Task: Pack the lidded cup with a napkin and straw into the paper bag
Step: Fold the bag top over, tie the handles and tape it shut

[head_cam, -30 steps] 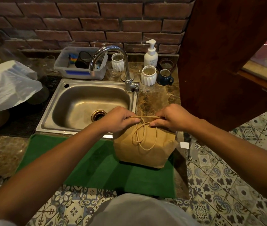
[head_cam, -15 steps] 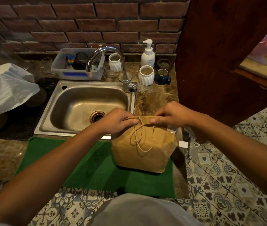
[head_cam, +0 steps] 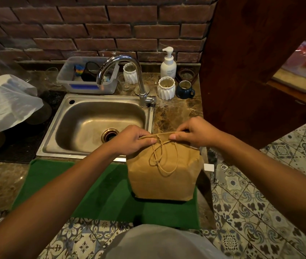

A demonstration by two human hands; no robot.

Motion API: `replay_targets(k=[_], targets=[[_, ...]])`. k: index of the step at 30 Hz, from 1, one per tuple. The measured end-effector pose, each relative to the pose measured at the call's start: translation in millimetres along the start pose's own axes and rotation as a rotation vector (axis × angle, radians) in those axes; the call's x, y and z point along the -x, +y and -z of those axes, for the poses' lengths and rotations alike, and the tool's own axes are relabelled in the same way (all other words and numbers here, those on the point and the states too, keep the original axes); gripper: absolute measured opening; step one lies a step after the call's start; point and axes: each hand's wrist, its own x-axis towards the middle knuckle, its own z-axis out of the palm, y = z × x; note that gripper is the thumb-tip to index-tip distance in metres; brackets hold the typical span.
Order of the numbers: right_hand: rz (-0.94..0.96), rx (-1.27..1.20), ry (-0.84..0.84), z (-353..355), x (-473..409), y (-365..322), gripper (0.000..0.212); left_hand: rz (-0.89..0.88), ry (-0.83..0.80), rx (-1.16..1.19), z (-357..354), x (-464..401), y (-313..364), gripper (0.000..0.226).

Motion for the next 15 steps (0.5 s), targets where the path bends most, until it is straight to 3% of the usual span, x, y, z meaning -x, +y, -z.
replay_targets(k=[7, 12, 15], targets=[[-0.015, -0.130, 0.125, -14, 14, 15, 0.026, -0.003, -0.014, 0.012, -6, 2, -9, 0.030], [-0.072, -0.189, 0.036, -14, 18, 15, 0.029, 0.015, 0.014, -0.028, -9, 3, -8, 0.026], [-0.038, 0.053, 0.267, -15, 28, 9, 0.044, 0.030, 0.031, -0.041, -10, 5, -10, 0.027]])
